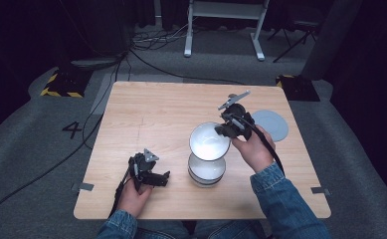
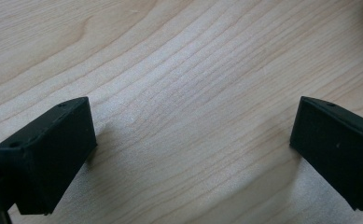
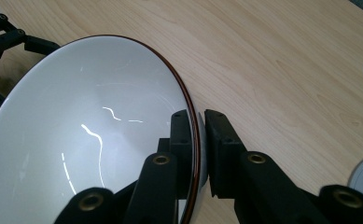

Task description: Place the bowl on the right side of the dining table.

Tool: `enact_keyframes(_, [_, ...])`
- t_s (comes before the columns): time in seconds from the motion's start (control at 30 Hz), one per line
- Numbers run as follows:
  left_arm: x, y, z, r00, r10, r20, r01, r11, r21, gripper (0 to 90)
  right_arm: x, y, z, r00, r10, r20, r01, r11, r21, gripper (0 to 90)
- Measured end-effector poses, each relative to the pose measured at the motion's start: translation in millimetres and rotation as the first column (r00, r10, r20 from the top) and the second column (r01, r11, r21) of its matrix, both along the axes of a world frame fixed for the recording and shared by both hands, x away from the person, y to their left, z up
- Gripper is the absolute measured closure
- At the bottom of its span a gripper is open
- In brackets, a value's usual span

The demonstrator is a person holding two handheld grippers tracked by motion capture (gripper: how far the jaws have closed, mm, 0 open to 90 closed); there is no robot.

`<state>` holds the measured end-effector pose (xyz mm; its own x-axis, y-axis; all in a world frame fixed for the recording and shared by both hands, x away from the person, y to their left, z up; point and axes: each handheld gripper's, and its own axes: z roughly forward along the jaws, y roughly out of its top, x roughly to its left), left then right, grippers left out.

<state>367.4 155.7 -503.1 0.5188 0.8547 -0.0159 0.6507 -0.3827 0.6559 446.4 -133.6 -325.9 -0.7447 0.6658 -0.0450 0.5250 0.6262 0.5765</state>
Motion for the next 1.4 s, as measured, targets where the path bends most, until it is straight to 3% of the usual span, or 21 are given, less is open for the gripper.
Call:
enact_keyframes(0.4, [0.1,0.1,0.1,1.0000,-0.004,-0.002,0.004,1.0000,0.003,0.2,22.3,-3.9,6.9,0.9992,-0.038,0.010,0.038,0.9993,0.007,82.4])
enact_keyframes(0.47, [0.0,0.0,0.0,1.0000,0.002,-0.002,-0.002,0.9999,-0.013,0.4,26.8,-5.2,8.0,0.9985,-0.051,0.020,0.051,0.9987,0.008,82.4])
enact_keyframes(0.9, [0.4,0.1,0.3,0.9999,-0.008,-0.006,0.008,0.9999,0.009,0.3,62.3,-21.9,9.4,0.9911,-0.121,0.056,0.121,0.9926,-0.005,82.3])
enact_keyframes(1.13, [2.1,-1.7,0.0,0.9999,-0.011,-0.011,0.011,0.9999,-0.002,0.1,74.8,-45.0,9.7,0.9807,-0.190,0.045,0.190,0.9817,0.005,82.3])
enact_keyframes(1.4, [3.7,-2.4,0.3,0.9999,-0.011,-0.006,0.011,0.9999,0.005,0.0,81.8,-74.5,17.7,0.9597,-0.276,0.053,0.276,0.9611,0.006,82.3])
